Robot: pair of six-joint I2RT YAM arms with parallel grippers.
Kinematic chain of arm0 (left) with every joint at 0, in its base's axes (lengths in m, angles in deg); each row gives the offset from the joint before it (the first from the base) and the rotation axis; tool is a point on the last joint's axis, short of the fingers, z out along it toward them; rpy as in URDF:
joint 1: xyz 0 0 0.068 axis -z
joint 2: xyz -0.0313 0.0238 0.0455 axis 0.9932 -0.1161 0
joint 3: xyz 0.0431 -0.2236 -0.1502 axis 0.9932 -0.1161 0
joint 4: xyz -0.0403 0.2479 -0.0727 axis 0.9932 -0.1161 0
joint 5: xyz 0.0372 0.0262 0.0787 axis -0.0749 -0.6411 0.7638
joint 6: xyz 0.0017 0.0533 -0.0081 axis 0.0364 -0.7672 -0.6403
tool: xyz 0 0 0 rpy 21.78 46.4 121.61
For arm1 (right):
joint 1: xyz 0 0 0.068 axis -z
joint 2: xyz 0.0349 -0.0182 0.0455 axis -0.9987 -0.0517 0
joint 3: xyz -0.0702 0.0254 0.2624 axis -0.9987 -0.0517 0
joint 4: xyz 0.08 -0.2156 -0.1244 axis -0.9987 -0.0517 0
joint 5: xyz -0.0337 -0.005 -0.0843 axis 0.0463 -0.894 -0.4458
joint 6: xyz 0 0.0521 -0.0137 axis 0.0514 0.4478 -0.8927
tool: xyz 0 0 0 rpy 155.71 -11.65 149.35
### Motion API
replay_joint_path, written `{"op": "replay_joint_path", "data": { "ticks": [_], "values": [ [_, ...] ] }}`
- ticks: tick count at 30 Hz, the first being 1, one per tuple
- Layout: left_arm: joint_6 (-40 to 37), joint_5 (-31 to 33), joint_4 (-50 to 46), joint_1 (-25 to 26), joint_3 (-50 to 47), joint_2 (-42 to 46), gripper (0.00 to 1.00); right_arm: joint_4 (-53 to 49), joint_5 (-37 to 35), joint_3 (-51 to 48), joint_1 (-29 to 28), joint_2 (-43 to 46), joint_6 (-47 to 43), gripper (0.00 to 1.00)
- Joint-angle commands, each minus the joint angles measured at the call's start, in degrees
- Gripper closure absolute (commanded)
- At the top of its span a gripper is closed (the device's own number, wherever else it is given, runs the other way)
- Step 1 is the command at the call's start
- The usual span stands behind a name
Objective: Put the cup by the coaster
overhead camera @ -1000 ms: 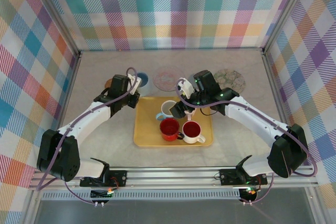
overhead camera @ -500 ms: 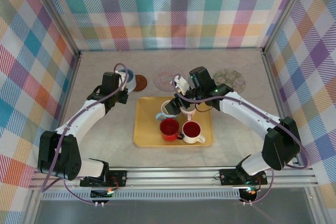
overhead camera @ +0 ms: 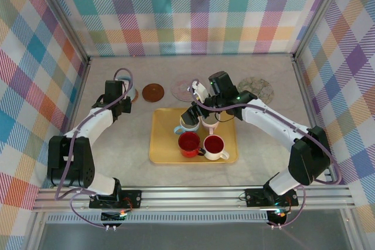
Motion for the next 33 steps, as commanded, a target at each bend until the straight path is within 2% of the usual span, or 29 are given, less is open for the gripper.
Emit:
{"op": "replay_joint_path", "data": {
  "ticks": [1,10,33],
  "values": [
    [1.84,1.18,9.17,-1.32,0.67,-0.35,1.0,0.44,1.71,1.97,0.41,-1.05,-0.12,0.01],
    [4.28,-1.89,16.28,-3.53,-0.53,-4.74,1.0,-0.99,1.45,3.02,0.41,-1.49,-0.74,0.01],
    [3.52,-2.41,18.37,-3.91,1.27,-10.34,1.0,-1.57,1.01,3.33,0.41,-2.58,-1.18,0.01]
  ]
}}
